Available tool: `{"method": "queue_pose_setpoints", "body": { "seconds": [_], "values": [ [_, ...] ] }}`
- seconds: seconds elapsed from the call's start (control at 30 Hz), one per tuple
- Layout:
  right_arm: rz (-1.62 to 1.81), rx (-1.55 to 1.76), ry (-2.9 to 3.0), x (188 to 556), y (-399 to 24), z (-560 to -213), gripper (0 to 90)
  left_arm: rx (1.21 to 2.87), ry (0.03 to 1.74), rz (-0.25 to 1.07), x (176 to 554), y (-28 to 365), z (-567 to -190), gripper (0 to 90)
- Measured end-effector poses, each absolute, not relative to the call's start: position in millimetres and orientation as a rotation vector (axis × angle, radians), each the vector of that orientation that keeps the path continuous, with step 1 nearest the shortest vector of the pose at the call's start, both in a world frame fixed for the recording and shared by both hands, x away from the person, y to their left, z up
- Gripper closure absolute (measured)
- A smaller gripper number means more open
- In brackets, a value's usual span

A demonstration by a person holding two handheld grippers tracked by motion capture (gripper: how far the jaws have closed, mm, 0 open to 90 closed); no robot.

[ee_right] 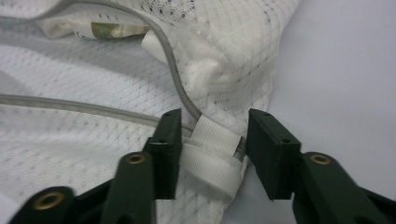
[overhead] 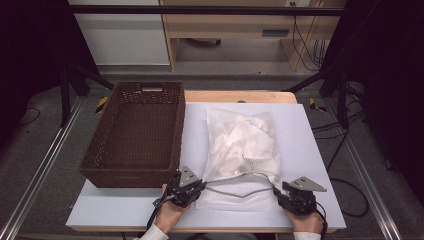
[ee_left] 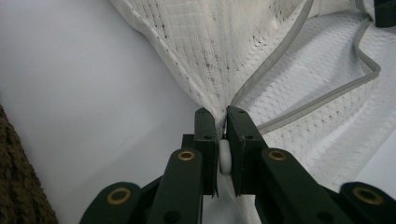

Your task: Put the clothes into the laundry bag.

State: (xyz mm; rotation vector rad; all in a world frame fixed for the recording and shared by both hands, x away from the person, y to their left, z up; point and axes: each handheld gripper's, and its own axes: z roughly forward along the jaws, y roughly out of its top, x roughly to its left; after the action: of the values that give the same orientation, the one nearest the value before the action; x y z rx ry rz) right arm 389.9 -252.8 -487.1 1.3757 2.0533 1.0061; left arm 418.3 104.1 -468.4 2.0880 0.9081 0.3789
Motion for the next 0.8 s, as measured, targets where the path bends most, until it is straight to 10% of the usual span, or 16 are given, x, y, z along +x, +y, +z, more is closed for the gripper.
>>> {"method": "queue_pose_setpoints", "body": {
  "seconds": [0.13,0.43,0.8],
  "values": [
    [0.977,1.394,2.072,391,-254,-483,88.4,2.091,0.911,0.383,418,105,-469,82.0],
    [0.971,1.371,2.102,383,-268,-481,88.0,2.097,0.92,0.378,416,109,-475,81.3],
    [1.191,1.328,1.921,392,-276,-459,29.4,2.023,0.829,0.457,405,113,-445,42.3]
  ]
}}
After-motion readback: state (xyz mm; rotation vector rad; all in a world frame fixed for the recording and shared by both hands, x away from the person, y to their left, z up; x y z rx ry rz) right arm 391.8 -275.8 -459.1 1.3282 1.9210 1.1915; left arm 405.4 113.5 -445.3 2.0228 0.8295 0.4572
